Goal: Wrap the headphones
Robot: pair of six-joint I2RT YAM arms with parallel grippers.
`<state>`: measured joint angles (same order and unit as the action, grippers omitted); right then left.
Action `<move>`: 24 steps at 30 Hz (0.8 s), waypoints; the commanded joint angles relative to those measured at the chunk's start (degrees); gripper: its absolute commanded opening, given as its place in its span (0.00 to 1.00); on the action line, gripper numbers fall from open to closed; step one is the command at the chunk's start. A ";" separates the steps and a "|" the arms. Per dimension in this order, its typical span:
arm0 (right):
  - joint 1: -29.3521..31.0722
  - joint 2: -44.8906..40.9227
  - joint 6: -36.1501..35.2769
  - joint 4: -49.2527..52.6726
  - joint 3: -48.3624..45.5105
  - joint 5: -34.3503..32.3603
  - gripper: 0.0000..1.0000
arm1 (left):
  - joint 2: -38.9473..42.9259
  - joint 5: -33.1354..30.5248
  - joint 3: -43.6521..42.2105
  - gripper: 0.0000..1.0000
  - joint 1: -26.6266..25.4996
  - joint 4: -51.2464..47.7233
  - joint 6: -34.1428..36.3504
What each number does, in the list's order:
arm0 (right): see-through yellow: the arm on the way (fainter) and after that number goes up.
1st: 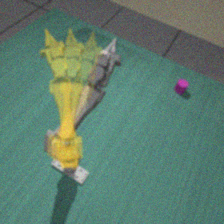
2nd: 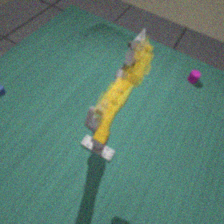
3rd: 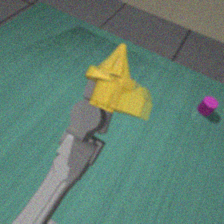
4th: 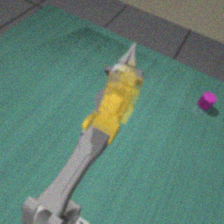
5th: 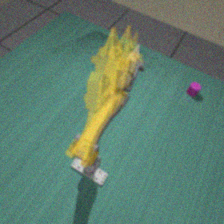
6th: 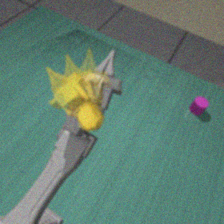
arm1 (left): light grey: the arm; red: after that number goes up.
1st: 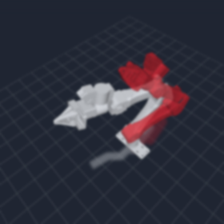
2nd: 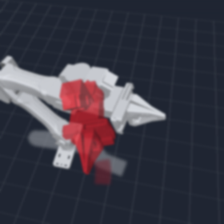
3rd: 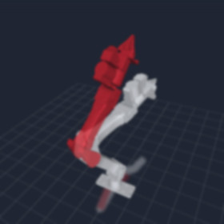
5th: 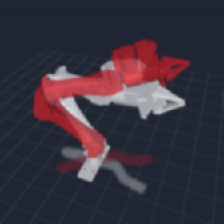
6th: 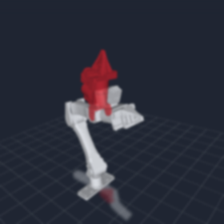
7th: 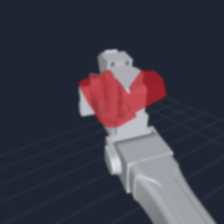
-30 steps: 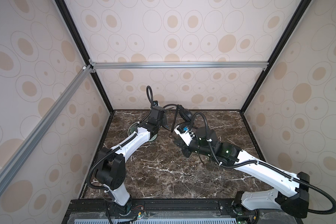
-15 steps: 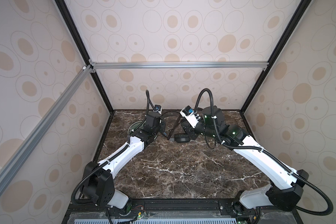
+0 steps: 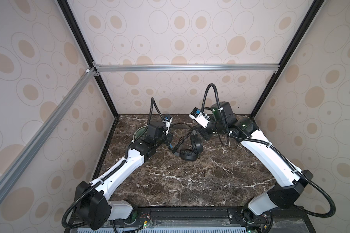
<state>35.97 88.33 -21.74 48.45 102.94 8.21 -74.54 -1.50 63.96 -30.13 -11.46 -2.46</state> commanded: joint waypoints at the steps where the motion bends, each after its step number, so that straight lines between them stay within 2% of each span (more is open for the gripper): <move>1: -1.85 1.26 -2.21 2.39 3.12 0.83 0.00 | 2.71 3.57 0.28 0.00 0.01 -1.14 1.76; 11: -6.18 1.79 -0.84 1.11 -0.27 3.25 0.00 | 4.85 7.71 1.57 0.00 -0.02 -3.25 1.65; 18: -10.06 1.85 3.09 -1.87 -4.73 8.75 0.00 | 4.44 9.16 3.73 0.00 -0.08 -3.07 0.72; 24: -10.51 1.35 4.58 -3.98 -9.22 7.93 0.02 | 3.79 9.82 4.71 0.00 -0.10 -2.64 0.32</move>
<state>27.57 90.45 -18.74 46.81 96.14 19.94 -72.03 4.23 64.23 -30.13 -15.44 -2.04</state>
